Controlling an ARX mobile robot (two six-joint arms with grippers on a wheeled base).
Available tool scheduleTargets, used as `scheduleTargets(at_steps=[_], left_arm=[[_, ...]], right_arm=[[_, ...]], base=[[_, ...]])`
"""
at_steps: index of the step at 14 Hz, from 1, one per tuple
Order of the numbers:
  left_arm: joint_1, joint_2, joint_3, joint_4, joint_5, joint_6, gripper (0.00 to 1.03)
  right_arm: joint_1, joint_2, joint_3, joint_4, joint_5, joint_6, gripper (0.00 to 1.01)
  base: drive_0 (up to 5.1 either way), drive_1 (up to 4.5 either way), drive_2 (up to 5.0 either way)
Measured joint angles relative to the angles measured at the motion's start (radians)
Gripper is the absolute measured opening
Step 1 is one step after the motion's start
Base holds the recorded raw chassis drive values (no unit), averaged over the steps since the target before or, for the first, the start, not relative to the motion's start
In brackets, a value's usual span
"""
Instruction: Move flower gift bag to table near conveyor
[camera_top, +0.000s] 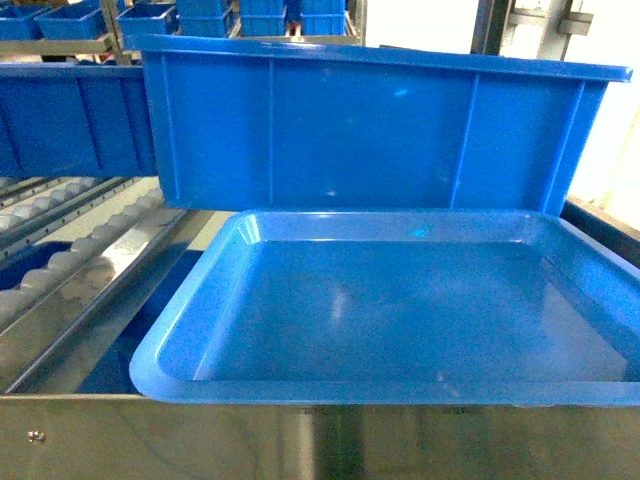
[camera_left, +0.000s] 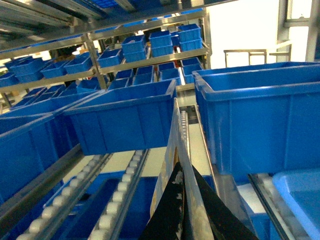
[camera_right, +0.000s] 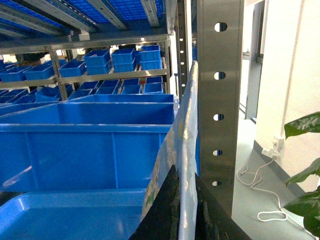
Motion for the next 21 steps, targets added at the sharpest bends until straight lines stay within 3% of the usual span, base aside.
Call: scheduleTargets(at_steps=[3, 21], left_arm=[[-0.013, -0.034, -0.012, 0.002, -0.002, 0.0, 0.02], [-0.013, -0.032, -0.012, -0.002, -0.003, 0.0, 0.02]], right_arm=[[0.0, 0.0, 0.0, 0.0, 0.0, 0.0, 0.03], [0.0, 0.0, 0.0, 0.0, 0.0, 0.0, 0.03]], base=[[0.0, 0.0, 0.0], [-4.3, -0.01, 4.3]])
